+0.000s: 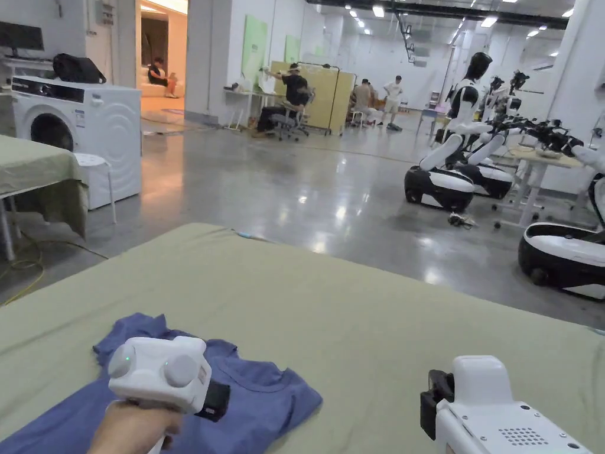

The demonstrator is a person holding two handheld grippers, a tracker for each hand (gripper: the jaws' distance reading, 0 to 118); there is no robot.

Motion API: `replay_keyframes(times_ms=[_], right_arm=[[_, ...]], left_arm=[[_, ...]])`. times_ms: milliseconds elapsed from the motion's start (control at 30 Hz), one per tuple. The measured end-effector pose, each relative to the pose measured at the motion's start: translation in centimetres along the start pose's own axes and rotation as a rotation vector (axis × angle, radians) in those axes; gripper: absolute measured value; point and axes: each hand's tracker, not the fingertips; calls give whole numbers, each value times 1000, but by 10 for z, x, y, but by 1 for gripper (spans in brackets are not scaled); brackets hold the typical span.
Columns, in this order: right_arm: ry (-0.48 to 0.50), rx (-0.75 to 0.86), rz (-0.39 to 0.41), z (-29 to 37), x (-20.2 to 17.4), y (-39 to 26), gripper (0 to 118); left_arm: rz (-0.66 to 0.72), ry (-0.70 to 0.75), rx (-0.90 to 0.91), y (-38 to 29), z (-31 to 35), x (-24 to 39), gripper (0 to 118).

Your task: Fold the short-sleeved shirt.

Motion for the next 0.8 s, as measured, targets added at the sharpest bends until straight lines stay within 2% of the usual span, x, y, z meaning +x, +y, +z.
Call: replay_keyframes(times_ms=[67,133,233,300,333,400,433,467,500,600,633,700,800], right_arm=[[-21,-12,5,-9,3,-5,0],[-33,-35,9,-21,2,-7,0],[-43,-59,5,-33,7,-13,0],[-46,-73,-12,-41,9,-17,0],[-53,-81,-17,-42,10,-19,0],[-64,-100,-15,-45,13,-24,0],[-70,-102,-14,-45,14,-27,0],[-79,-106,-15,-45,16,-29,0],[-80,-114,-17,-44,19,-31,0],[-90,-123,-19,-33,25,-37,0],[-96,-123,-20,-29,28,-39,0],[-108,-122,-29,-19,38,-38,0],[-136,-109,-56,-3,58,-36,0]], left_arm=[[-28,5,-20,5,-23,-1,88],[-82,31,-30,-10,-18,18,88],[-79,33,-62,-12,-33,33,88],[-112,82,-88,-22,-49,37,80],[-163,95,-123,-30,-54,37,69],[-112,10,-65,-23,-47,32,6],[-78,10,-14,-23,-39,30,6],[-101,83,26,-27,-31,26,6],[-102,-10,0,-5,-74,2,6],[-118,-39,51,-3,-100,-18,6],[-102,-59,81,-14,-71,-5,6],[-83,-123,130,-14,-64,3,6],[-147,-148,154,-17,-43,39,6]])
